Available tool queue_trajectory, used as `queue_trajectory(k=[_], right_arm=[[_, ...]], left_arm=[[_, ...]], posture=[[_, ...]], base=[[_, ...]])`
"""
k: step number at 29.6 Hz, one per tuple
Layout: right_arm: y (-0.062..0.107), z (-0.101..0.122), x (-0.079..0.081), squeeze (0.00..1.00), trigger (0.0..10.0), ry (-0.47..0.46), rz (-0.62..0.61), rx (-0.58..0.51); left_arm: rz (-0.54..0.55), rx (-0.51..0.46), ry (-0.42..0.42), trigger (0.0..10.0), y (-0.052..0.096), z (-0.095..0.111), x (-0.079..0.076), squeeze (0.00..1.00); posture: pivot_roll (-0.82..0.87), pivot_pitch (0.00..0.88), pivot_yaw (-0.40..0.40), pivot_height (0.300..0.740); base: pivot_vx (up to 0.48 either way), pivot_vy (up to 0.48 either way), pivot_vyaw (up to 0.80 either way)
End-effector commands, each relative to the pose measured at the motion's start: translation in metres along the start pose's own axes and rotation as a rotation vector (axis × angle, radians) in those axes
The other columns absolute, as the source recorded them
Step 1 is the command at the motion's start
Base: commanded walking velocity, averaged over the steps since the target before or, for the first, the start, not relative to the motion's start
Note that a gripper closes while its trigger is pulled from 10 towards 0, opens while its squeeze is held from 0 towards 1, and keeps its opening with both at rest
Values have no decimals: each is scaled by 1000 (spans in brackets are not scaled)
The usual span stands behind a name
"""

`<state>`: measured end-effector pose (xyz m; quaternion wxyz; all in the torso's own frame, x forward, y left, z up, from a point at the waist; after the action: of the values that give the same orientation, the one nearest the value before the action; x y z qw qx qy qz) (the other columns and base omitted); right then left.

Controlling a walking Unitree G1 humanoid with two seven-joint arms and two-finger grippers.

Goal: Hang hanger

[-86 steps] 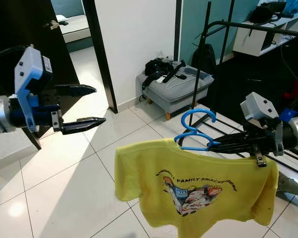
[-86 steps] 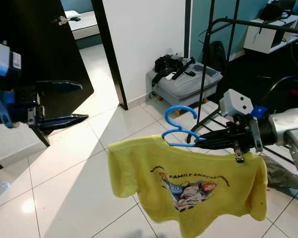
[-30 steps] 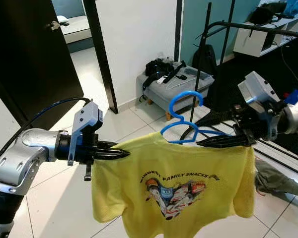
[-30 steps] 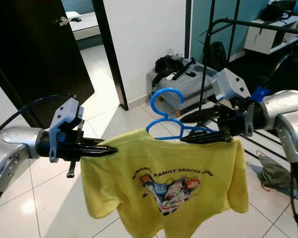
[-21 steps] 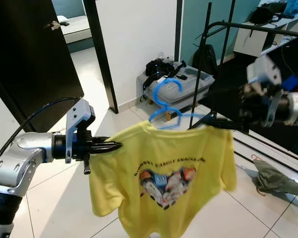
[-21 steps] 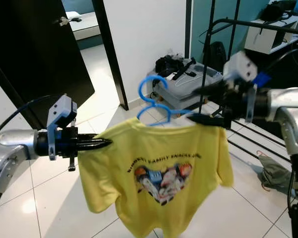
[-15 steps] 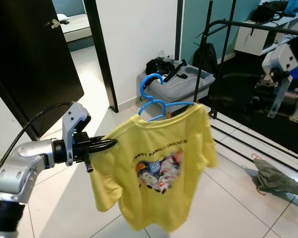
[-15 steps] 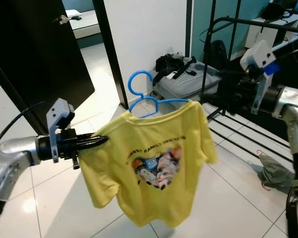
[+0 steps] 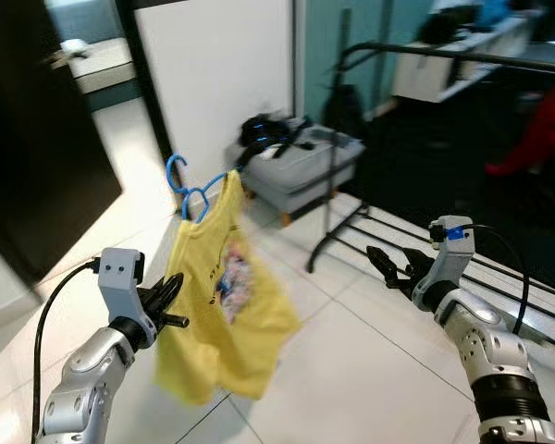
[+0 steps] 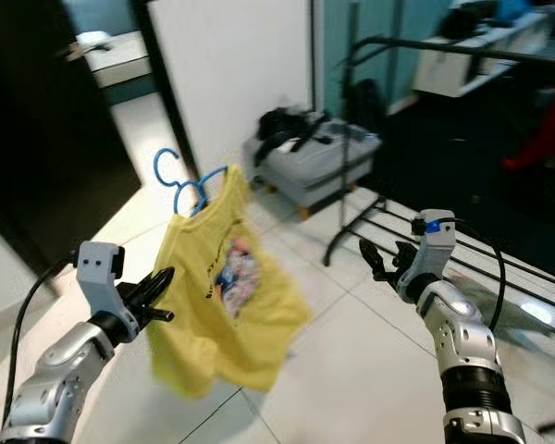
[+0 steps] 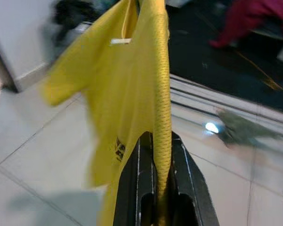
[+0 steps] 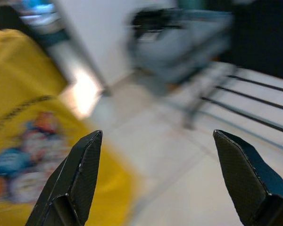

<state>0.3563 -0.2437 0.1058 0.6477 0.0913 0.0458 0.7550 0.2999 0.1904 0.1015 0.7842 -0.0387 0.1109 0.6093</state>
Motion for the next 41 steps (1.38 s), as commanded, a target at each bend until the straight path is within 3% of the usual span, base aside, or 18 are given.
queue_trajectory(k=[1, 3, 8, 12, 19, 21, 28, 29, 31, 41], right_arm=[[7, -19, -15, 0, 10000, 9, -93, 43], [13, -31, -25, 0, 10000, 31, -163, 56], [17, -40, -24, 0, 10000, 25, -191, 45], [17, -39, -23, 0, 10000, 20, -188, 37], [14, -41, -24, 0, 10000, 8, -191, 47], [13, -42, -25, 0, 10000, 8, -198, 51], [11, -45, -26, 0, 10000, 9, -204, 59], [11, -45, -26, 0, 10000, -10, -205, 57], [10, -45, -25, 0, 10000, -22, -204, 50], [10, -44, -26, 0, 10000, -23, -210, 28]], left_arm=[[-27, 7, -99, 10000, 6, -4, -6, 0], [-83, 47, -158, 10000, 12, -16, -13, 0], [-97, 54, -148, 10000, 14, -24, -15, 0], [-78, 40, -134, 10000, 12, -22, -13, 0], [-28, -28, -139, 10000, -3, -5, -11, 0], [-73, -47, -154, 10000, -10, 0, -23, 0], [-135, -64, -164, 10000, -16, 4, -38, 0], [-198, -75, -168, 10000, -22, 5, -54, 0], [-231, -81, -170, 10000, -27, 6, -64, 0], [-246, -90, -179, 10000, -40, 10, -80, 0]], posture=[[-67, 0, 26, 740], [-71, 0, 27, 740], [-85, 0, 35, 740], [-85, 0, 35, 740], [-104, 0, 37, 740], [-107, 0, 39, 740], [-109, 0, 40, 740], [-113, 0, 43, 740], [-118, 0, 46, 740], [-128, 0, 57, 740]], base=[[0, 0, -800], [0, 0, -800], [0, 0, -480], [0, 0, 0], [480, 0, 0], [480, 0, 0], [480, 0, 0], [480, 0, -800], [480, 0, -800], [480, 0, -238]])
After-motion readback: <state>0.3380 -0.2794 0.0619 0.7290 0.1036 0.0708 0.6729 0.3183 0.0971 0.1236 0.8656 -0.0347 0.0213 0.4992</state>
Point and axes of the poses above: a point about 5 cm out from each wrist's last joint towards the gripper, its own y axis pointing back from the gripper into the wrist, its own z axis along the axis of the wrist's last joint, x = y × z, the point moved 3 cm from there along -y, pointing out of the wrist towards the gripper, and after that the axes turned 6 degrees about y, right-handed, at the moved point
